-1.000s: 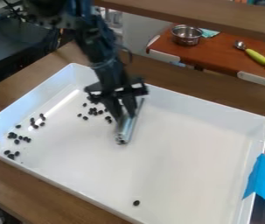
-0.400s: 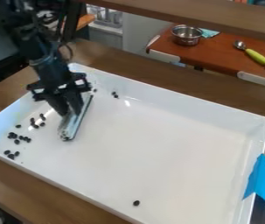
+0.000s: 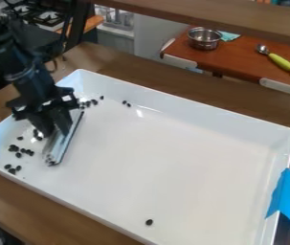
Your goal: Sweep into pile
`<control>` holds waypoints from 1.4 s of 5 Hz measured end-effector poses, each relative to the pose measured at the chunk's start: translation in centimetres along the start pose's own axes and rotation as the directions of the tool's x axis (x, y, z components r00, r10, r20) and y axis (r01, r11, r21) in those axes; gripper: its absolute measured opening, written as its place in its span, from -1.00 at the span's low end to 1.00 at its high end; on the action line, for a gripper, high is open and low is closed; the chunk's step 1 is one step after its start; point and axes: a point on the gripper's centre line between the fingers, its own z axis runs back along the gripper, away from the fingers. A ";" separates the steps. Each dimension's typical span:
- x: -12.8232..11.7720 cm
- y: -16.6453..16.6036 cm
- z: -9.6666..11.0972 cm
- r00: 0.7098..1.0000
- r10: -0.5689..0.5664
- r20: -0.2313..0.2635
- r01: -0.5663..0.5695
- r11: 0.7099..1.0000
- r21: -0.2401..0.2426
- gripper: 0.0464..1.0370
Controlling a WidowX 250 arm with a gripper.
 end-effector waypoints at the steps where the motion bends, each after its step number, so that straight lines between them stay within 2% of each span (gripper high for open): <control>1: 0.0 -2.4 1.5 0.999 -0.038 0.033 0.042 0.994 -0.102 -0.42; 2: 0.8 -6.3 1.5 0.995 -0.074 0.062 0.084 0.979 -0.185 -0.42; 3: 1.7 -9.3 0.1 0.994 -0.095 0.061 0.106 0.972 -0.208 -0.42; 5: 3.9 -10.8 -3.6 0.995 -0.095 -0.015 0.092 0.983 -0.159 -0.42; 6: 4.5 -10.5 -4.1 0.995 -0.087 -0.040 0.081 0.988 -0.133 -0.42; 7: 5.2 -9.2 -3.4 0.998 -0.055 -0.041 0.049 0.990 -0.129 -0.42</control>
